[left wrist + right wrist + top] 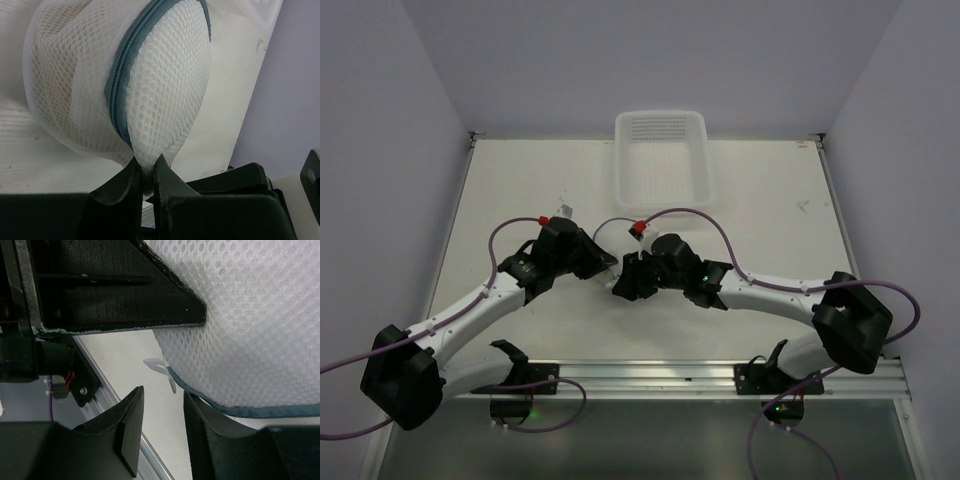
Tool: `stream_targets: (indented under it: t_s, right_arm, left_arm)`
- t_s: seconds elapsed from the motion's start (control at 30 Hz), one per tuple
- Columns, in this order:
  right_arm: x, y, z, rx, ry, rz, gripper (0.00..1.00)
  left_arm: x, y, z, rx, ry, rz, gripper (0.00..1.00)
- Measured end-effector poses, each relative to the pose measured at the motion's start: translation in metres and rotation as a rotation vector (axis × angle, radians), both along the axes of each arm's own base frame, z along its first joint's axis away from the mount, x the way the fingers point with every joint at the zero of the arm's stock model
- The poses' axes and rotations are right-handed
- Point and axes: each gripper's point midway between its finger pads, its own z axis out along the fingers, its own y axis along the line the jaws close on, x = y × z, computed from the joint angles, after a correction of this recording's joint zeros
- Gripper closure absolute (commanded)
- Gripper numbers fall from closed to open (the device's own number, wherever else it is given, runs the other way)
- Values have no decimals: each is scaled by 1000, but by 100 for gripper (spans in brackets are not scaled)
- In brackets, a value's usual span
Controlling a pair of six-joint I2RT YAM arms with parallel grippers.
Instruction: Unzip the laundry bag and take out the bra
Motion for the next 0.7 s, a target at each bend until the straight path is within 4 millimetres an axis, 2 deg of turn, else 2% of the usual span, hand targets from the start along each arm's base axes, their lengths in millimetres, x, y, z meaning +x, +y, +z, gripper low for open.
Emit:
stream_targets:
  t_s: [0.37,0.53,0.7]
  right_arm:
    - [5,5,0,-3,-3,-9,75]
    - [9,3,-1,-15,-15,-30,99]
    - [12,-2,-1,-31,-34,-51,100]
  left_arm:
    - [1,0,0,-2,2,7,97]
    - [0,1,1,-2,0,8,97]
    - [0,3,3,6,-11,11,99]
